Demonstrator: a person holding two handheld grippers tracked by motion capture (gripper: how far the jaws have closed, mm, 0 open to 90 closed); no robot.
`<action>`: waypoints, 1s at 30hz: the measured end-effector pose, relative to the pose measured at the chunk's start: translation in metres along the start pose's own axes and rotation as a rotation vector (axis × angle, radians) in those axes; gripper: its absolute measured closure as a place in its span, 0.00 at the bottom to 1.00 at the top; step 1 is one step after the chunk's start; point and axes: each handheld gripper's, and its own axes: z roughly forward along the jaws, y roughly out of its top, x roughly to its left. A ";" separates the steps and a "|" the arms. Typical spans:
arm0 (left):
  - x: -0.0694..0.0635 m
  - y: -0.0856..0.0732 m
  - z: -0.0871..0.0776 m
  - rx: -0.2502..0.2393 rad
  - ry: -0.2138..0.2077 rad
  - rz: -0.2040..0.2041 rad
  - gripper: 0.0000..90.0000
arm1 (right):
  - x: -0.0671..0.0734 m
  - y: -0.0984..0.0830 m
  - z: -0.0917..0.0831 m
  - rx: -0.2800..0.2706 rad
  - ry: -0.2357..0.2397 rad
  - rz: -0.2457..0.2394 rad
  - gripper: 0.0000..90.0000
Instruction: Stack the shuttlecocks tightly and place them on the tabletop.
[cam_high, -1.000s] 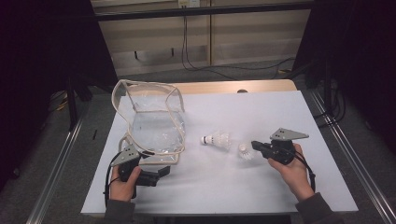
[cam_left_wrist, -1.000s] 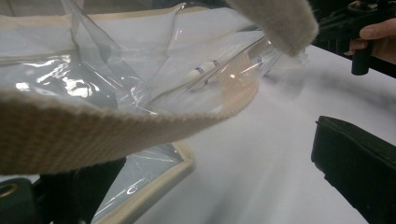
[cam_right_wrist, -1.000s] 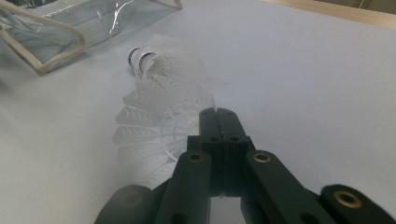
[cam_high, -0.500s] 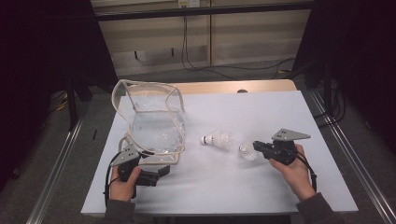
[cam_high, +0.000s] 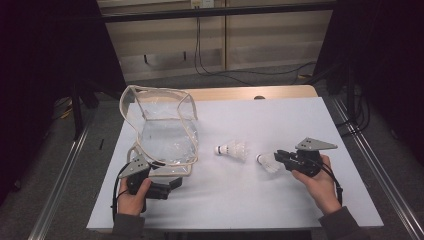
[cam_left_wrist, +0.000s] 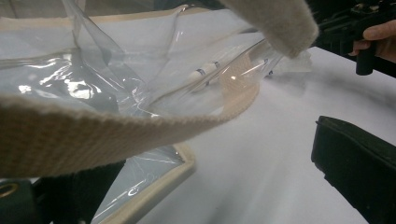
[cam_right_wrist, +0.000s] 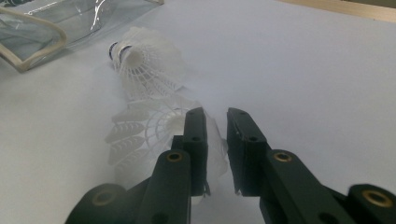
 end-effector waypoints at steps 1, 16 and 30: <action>0.000 0.000 0.000 -0.001 0.001 -0.001 0.04 | -0.001 0.000 0.000 0.002 0.000 -0.002 0.87; -0.001 0.001 0.001 0.000 0.000 -0.003 0.03 | -0.005 0.000 -0.011 -0.001 -0.018 0.003 0.77; 0.000 0.001 0.001 0.000 0.000 0.002 0.02 | -0.009 -0.005 -0.018 0.001 -0.024 0.034 0.68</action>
